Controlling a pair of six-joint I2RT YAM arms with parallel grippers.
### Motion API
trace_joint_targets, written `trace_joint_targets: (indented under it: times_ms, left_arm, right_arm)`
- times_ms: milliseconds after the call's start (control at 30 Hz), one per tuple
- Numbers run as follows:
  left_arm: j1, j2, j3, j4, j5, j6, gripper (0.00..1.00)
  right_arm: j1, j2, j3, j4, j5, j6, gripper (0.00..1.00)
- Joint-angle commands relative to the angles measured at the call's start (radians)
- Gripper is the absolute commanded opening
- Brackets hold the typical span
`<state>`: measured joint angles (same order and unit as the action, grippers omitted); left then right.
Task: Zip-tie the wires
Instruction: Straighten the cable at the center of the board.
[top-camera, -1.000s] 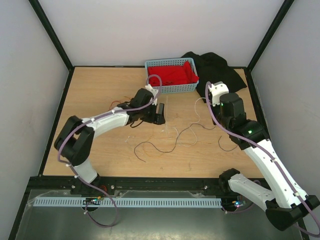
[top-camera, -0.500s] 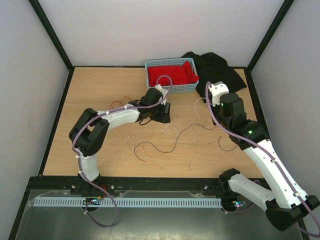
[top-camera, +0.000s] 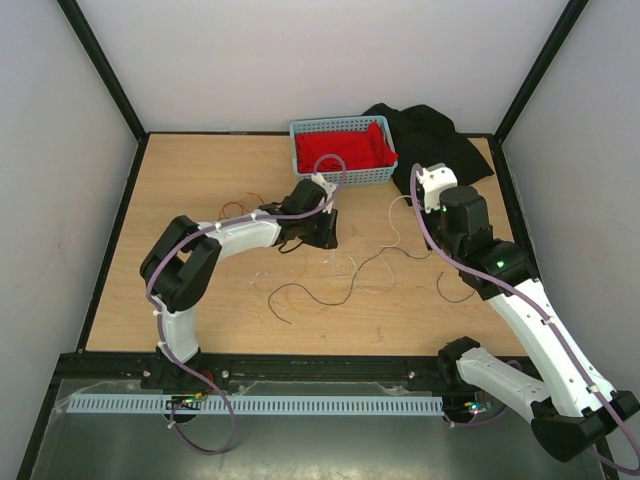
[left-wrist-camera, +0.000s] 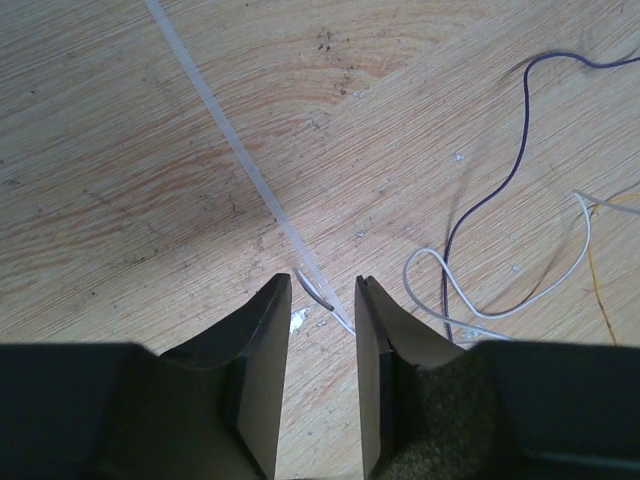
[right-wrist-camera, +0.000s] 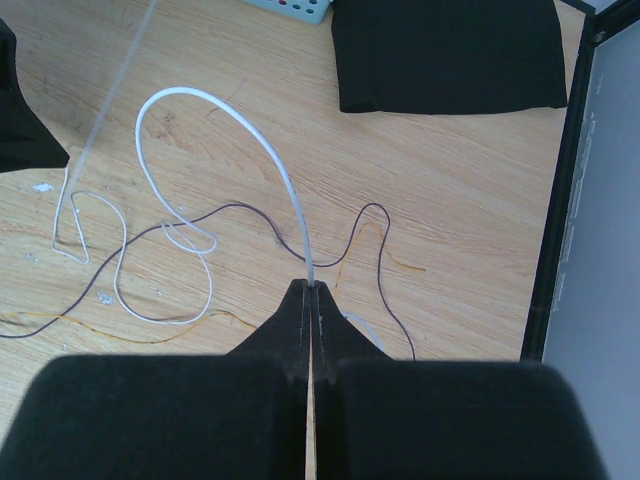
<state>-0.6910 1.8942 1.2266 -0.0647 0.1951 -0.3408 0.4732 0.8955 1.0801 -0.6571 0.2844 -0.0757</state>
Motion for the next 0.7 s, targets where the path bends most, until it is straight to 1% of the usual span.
trace_joint_targets:
  times_ms: [0, 100, 233, 333, 500, 667]
  left_arm:
    - [-0.006, 0.012, -0.003, 0.008, -0.018, 0.009, 0.31]
    - [-0.005, 0.014, 0.002, 0.007, -0.033, 0.017, 0.24]
    - [0.001, 0.022, 0.025, -0.001, -0.04, 0.043, 0.08]
    - [0.014, 0.005, 0.03, -0.012, -0.049, 0.058, 0.0]
    - [0.043, -0.093, 0.01, -0.049, -0.069, 0.091, 0.0]
    - [0.101, -0.276, -0.024, -0.092, -0.046, 0.084, 0.0]
  right_arm:
    - [-0.002, -0.01, 0.004, -0.013, 0.017, -0.006, 0.0]
    - [-0.002, -0.009, 0.0, -0.011, 0.021, -0.002, 0.0]
    - [-0.002, -0.011, -0.005, -0.01, 0.023, -0.002, 0.0]
    - [-0.002, -0.013, -0.01, -0.009, 0.039, -0.006, 0.0]
    - [-0.001, -0.009, -0.011, -0.009, 0.089, 0.001, 0.0]
    - [-0.028, 0.026, -0.01, -0.009, 0.219, -0.041, 0.0]
